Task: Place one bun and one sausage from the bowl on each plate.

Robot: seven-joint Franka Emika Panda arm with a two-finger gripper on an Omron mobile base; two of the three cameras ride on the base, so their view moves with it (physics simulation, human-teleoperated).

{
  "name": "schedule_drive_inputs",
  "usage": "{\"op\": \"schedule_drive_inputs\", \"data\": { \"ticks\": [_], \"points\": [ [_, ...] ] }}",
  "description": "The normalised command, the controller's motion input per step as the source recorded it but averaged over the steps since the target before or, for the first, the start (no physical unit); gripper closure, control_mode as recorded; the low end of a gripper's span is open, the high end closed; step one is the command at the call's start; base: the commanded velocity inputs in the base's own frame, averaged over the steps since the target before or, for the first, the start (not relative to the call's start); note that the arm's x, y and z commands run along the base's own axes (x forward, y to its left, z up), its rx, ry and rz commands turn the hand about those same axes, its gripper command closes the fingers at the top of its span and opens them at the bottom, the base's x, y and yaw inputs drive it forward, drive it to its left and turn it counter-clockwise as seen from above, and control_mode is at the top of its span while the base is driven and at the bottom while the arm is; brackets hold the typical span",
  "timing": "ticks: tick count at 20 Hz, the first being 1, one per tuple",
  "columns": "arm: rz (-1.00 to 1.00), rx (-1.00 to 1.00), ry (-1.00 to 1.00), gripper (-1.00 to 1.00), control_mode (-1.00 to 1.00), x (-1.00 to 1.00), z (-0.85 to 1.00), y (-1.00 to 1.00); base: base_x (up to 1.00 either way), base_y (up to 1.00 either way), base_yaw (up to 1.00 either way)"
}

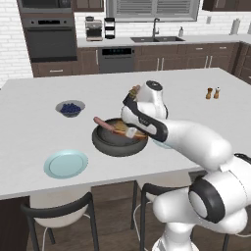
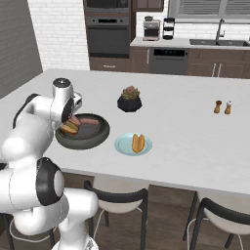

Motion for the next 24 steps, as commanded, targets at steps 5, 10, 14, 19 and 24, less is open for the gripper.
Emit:
{"op": "schedule_drive_inputs", "data": {
  "ticks": [5, 10, 14, 19, 24],
  "points": [
    [0.0, 0.0, 0.0, 1.0, -1.0, -0.49, 0.35, 0.82, 0.0, 0.0, 0.0],
    [0.0, 0.0, 0.0, 1.0, -1.0, -0.25, 0.14, 0.84, 0.0, 0.0, 0.0],
    [0.0, 0.0, -0.01, 1.0, -1.0, -0.05, -0.06, 0.74, 0.0, 0.0, 0.0],
    [0.0, -0.03, 0.0, 1.0, -1.0, 0.01, -0.18, 0.67, 0.0, 0.0, 0.0],
    [0.0, -0.11, 0.03, 1.0, -1.0, 0.04, -0.01, 0.04, 0.0, 0.0, 0.0]
  ]
}}
